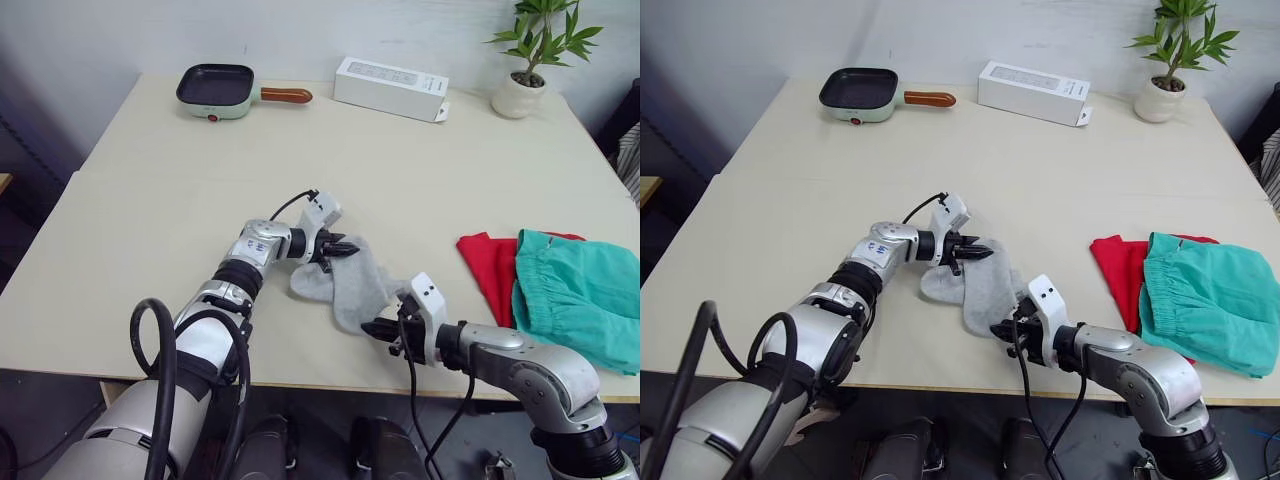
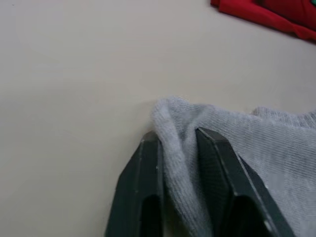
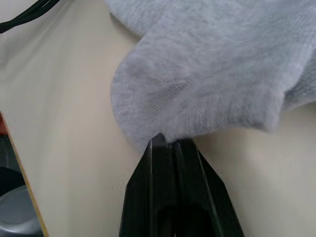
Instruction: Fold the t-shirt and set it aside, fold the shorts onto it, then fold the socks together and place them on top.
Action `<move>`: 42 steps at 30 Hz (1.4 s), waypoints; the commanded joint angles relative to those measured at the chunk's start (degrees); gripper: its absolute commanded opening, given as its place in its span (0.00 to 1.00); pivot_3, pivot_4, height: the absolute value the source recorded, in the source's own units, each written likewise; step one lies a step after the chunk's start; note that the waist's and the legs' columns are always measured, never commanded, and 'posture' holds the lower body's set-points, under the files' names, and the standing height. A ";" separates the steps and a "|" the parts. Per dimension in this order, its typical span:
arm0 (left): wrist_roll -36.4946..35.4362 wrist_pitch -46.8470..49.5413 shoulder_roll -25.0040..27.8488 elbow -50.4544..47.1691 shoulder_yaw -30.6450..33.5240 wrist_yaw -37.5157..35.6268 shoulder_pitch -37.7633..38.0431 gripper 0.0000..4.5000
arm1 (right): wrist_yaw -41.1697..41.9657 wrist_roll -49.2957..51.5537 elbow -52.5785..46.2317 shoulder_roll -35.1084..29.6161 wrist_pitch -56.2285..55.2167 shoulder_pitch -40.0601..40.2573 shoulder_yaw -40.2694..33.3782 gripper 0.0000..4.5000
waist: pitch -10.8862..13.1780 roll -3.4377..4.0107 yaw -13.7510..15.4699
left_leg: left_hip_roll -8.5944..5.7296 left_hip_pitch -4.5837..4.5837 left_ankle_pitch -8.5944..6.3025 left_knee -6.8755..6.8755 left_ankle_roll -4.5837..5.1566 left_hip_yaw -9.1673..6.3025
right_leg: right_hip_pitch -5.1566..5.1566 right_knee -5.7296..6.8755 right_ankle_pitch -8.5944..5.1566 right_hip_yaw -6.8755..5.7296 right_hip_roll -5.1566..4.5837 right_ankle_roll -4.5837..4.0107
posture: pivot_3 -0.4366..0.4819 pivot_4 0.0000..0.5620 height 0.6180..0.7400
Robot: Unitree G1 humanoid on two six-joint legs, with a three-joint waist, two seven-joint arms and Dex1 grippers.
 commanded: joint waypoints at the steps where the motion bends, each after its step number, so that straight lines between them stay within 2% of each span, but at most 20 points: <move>1: -2.04 0.66 1.24 -3.53 2.75 -1.99 -0.58 0.00 | 3.18 2.40 1.42 -1.41 1.38 -0.84 -1.66 0.00 | 0.01 -0.01 -0.14 | -0.01 -0.02 -0.01 0.01 0.02 0.00 | 0.00 -0.01 0.00 -0.01 0.00 0.00 | 0.48 0.27 1.00; 6: -4.28 2.76 3.24 -14.47 3.73 -6.88 2.68 0.00 | 8.48 9.13 3.26 -5.99 7.08 -4.90 -7.33 0.00 | 0.04 0.01 -0.26 | -0.02 -0.10 0.02 0.05 0.04 -0.02 | -0.08 0.02 0.00 -0.01 -0.01 0.00 | 0.48 0.27 1.00; 11: -7.66 12.91 5.70 -34.63 4.92 -5.23 10.14 0.00 | 14.33 15.13 7.06 -12.04 12.33 -10.80 -11.14 0.00 | 0.04 0.03 -0.36 | -0.01 -0.17 0.03 0.03 0.01 -0.16 | -0.06 0.02 0.00 0.00 -0.02 -0.01 | 0.48 0.27 1.00; 16: -9.06 23.68 8.23 -56.05 6.12 2.26 21.70 0.00 | 18.20 12.27 14.80 -15.55 10.99 -19.53 -8.40 0.00 | 0.07 0.08 -0.50 | 0.00 -0.17 0.06 0.03 -0.03 -0.19 | 0.00 0.10 0.00 0.02 0.01 -0.01 | 0.48 0.27 1.00; 22: -9.51 24.76 8.68 -72.06 5.49 8.61 34.44 0.00 | 26.26 5.66 23.65 -19.05 7.07 -26.64 0.03 0.00 | 0.09 0.11 0.03 | -0.04 -0.24 0.08 0.10 0.00 -0.26 | 0.04 0.04 0.00 0.09 -0.01 -0.01 | 0.48 0.27 1.00; 32: -9.97 26.01 4.60 -83.76 4.56 19.86 44.45 0.00 | 34.77 -1.66 32.77 -19.67 3.45 -32.31 6.10 0.00 | 0.11 0.14 -0.05 | -0.04 -0.55 0.05 0.48 0.06 -0.50 | 0.02 -0.02 0.07 0.01 -0.08 0.07 | 0.48 0.27 1.00; 42: -8.75 20.04 1.32 -82.14 2.37 26.27 49.05 0.00 | 36.91 -6.66 37.35 -17.79 0.77 -35.20 7.21 0.00 | 0.11 0.15 -0.01 | -0.03 -0.56 0.07 0.48 0.03 -0.50 | 0.00 -0.05 0.07 0.01 -0.09 0.06 | 0.48 0.27 1.00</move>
